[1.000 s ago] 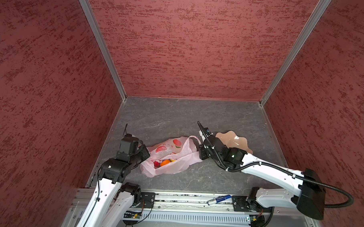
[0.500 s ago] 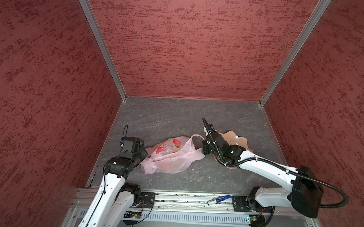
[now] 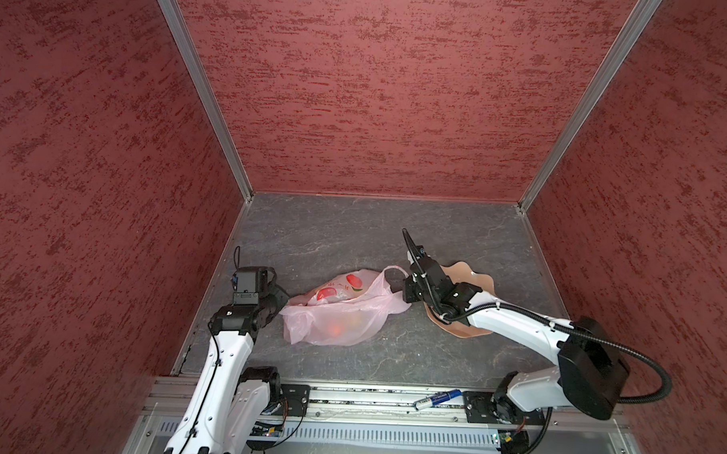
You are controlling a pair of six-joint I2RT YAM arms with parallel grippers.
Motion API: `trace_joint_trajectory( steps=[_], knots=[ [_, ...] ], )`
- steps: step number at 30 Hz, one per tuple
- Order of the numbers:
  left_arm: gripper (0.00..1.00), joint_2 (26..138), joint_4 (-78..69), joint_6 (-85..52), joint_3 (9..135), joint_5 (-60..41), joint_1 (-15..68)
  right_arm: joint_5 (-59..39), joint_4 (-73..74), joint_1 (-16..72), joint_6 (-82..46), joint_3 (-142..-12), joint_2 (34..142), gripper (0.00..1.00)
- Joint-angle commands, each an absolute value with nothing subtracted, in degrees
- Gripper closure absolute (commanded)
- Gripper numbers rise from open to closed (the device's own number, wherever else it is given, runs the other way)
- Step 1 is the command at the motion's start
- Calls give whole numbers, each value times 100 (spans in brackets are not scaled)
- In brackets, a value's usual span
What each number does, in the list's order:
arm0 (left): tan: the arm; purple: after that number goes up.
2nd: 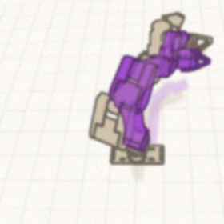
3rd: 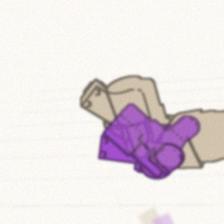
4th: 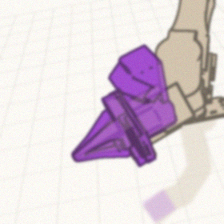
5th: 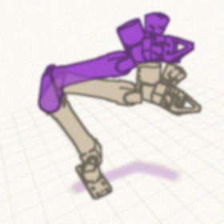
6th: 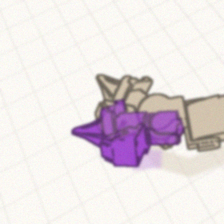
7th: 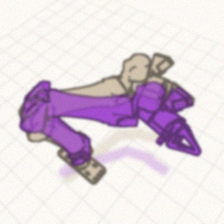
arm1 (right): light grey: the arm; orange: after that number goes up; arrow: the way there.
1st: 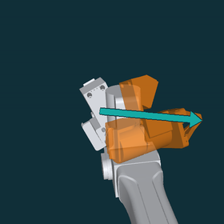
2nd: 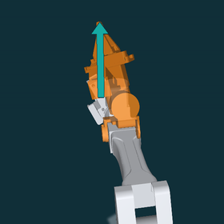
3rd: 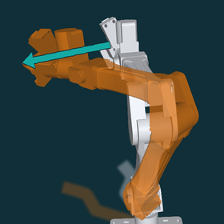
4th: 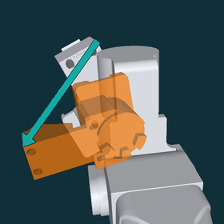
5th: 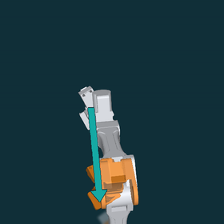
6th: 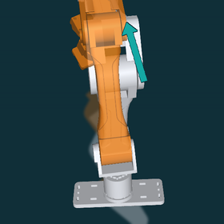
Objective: Take the fake fruits out of the plastic bag
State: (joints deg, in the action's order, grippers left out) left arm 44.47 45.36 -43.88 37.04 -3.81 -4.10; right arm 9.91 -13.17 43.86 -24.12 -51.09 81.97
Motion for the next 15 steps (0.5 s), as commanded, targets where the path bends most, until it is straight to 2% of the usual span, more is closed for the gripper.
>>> trace_joint_trajectory(
  steps=[1,3,11,15],
  knots=[
    [65,4434,4592,-4121,4188,-957,-498,761,-1273,4353,-2312,-5548,8132,92],
    [53,4563,4840,-3899,4512,-1103,-500,639,-1313,4351,-2324,-5663,8123,91],
    [30,4919,5743,-3190,5550,-1120,-493,348,-1467,4356,-2475,-5904,8093,90],
    [12,5123,6412,-2807,6295,-967,-461,154,-1508,4351,-2582,-5963,8086,89]
  ],
)
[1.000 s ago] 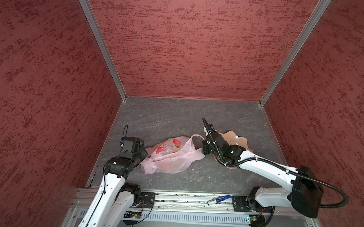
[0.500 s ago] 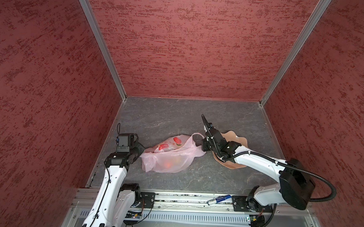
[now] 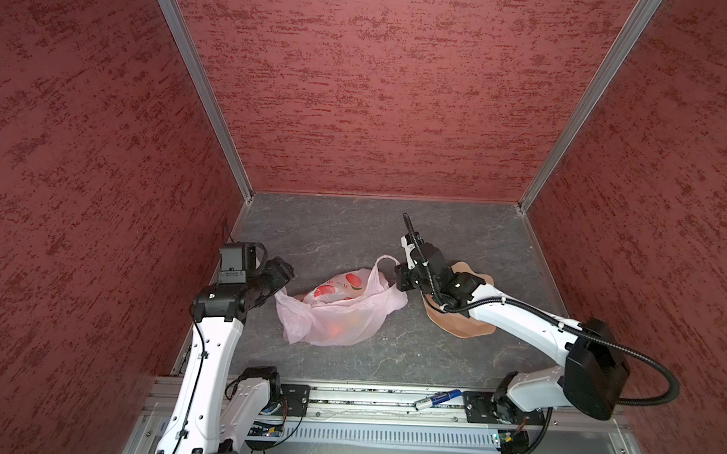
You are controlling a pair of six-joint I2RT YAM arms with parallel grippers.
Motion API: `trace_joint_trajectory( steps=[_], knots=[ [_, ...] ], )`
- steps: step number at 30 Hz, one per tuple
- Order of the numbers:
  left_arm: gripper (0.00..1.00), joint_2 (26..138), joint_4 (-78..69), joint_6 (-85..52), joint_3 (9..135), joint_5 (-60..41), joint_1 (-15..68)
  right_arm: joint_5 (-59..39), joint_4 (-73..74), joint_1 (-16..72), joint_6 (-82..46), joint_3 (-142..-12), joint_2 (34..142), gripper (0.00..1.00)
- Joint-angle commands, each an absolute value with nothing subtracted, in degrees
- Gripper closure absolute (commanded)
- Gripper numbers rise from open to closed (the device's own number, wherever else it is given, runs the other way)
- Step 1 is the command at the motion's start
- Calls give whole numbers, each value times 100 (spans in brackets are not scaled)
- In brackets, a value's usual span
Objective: Take the fake fruits out of the plastic bag
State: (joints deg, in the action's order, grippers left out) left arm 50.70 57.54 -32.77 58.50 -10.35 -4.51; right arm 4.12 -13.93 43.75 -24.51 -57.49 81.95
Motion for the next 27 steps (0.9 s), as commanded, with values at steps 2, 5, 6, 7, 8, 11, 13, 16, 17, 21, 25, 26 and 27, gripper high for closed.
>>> trace_joint_trajectory(
  steps=[2,5,6,7,8,11,13,16,17,21,25,26,27],
  knots=[
    [5,5160,6704,-2739,6567,-984,-453,22,-1512,4351,-2600,-6046,8117,88],
    [0,5161,7040,-2736,6837,-1050,-431,-81,-1518,4351,-2625,-6175,8196,87],
    [0,5146,7155,-2717,6914,-1053,-431,-145,-1533,4356,-2606,-6237,8244,87],
    [0,5135,7244,-2682,6974,-1033,-431,-178,-1541,4351,-2601,-6284,8286,87],
    [0,5125,7355,-2635,7084,-948,-431,-205,-1547,4351,-2600,-6333,8296,87],
    [0,5225,7497,-2403,7538,-692,-432,-326,-1574,4351,-2552,-6461,8504,88],
    [0,5433,7441,-2278,7916,-632,-426,-360,-1630,4351,-2532,-6521,8543,88],
    [0,5926,7305,-2109,8629,-513,-257,-397,-1709,4351,-2540,-6523,8505,88],
    [0,6093,7276,-2063,8884,-412,-170,-400,-1748,4351,-2548,-6512,8462,88],
    [0,6552,7217,-1919,9603,-502,-51,-278,-1890,4353,-2588,-6444,8211,88],
    [0,7011,7270,-1592,10156,-829,112,-205,-1980,4356,-2674,-6400,8019,88],
    [0,7201,7361,-1412,10344,-758,324,-210,-1978,4351,-2710,-6361,7969,88],
    [0,7406,7475,-1267,10508,-639,540,-215,-1967,4353,-2756,-6323,7932,88]
  ],
)
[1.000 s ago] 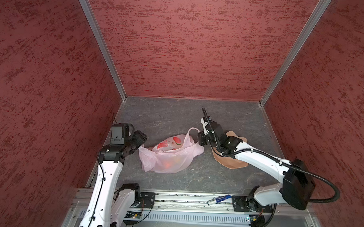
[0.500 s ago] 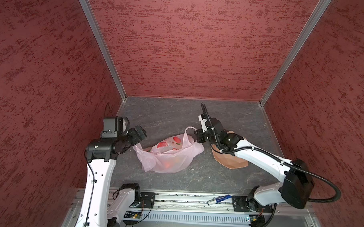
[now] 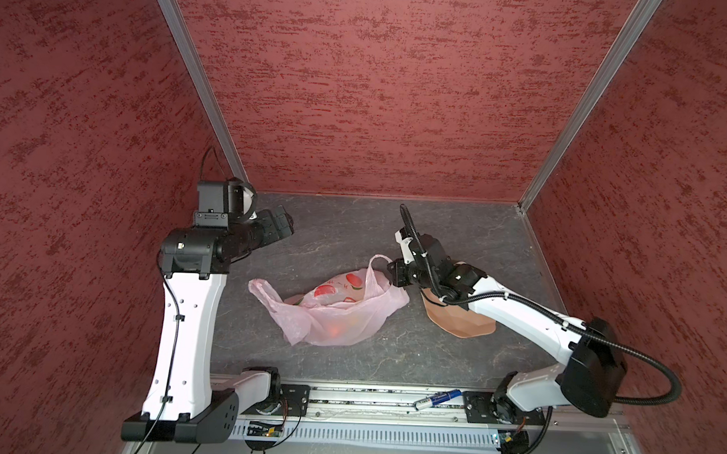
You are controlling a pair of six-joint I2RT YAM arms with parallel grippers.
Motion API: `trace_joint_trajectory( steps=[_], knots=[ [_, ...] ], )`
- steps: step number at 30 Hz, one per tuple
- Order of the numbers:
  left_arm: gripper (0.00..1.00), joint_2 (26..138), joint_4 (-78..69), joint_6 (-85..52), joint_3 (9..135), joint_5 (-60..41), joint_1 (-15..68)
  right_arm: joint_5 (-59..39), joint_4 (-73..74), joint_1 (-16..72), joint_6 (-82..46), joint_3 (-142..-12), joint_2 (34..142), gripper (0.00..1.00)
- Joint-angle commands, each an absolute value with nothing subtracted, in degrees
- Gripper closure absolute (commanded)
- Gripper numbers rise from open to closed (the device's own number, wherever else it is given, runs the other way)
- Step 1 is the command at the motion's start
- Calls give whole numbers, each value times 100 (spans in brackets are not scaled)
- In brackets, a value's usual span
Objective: Take the fake fruits out of the plastic bag
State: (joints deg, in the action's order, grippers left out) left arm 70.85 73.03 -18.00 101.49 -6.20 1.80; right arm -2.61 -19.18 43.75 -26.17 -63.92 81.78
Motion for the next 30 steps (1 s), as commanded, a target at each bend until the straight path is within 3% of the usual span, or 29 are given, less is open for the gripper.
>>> trace_joint_trajectory(
  steps=[1,10,30],
  knots=[
    [0,7614,7576,-1130,10650,-504,829,-236,-1945,4355,-2804,-6267,7889,89],
    [3,8730,7792,-452,10671,-67,2701,-671,-1658,4359,-3168,-5515,7347,93],
    [19,8571,8220,-548,8967,-117,4088,-637,-1610,4359,-3270,-5191,6793,93]
  ],
)
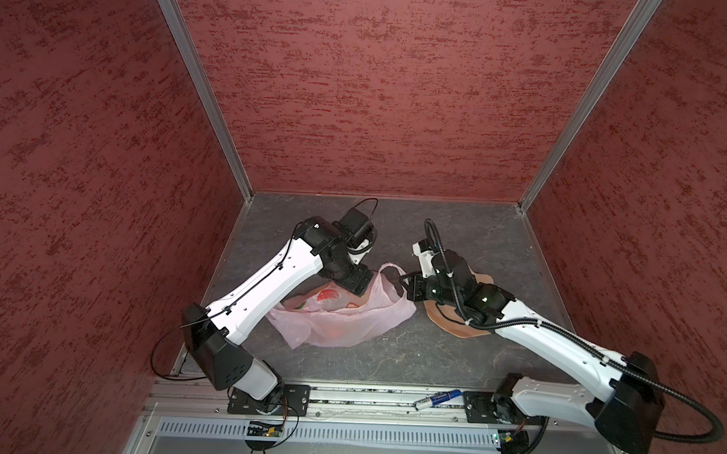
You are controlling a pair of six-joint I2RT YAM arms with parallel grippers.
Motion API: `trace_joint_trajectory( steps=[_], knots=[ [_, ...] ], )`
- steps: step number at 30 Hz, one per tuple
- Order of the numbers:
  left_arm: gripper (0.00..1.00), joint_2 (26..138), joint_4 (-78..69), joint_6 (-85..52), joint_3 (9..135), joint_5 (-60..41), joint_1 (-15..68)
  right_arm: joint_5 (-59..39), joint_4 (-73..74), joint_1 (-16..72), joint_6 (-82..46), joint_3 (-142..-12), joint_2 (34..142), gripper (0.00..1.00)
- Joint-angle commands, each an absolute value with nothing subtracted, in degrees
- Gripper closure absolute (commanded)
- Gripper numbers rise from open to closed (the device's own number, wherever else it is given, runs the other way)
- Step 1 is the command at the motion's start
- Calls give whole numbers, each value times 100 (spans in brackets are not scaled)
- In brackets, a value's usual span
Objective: Take the fake fruits out of the plastic bag
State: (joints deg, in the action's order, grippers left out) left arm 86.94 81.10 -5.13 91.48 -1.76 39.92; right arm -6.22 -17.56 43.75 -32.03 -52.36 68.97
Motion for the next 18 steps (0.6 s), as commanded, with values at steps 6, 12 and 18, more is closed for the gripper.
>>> trace_joint_trajectory(
  steps=[6,12,18],
  knots=[
    [21,8485,8125,-767,8566,-126,4326,-541,-1621,4359,-3300,-5173,6754,93],
    [22,8389,7928,-879,8123,-183,4342,-527,-1504,4359,-3357,-5124,6739,94],
    [23,8449,7719,-907,7830,-128,4342,-512,-1448,4357,-3392,-5067,6682,94]
  ],
)
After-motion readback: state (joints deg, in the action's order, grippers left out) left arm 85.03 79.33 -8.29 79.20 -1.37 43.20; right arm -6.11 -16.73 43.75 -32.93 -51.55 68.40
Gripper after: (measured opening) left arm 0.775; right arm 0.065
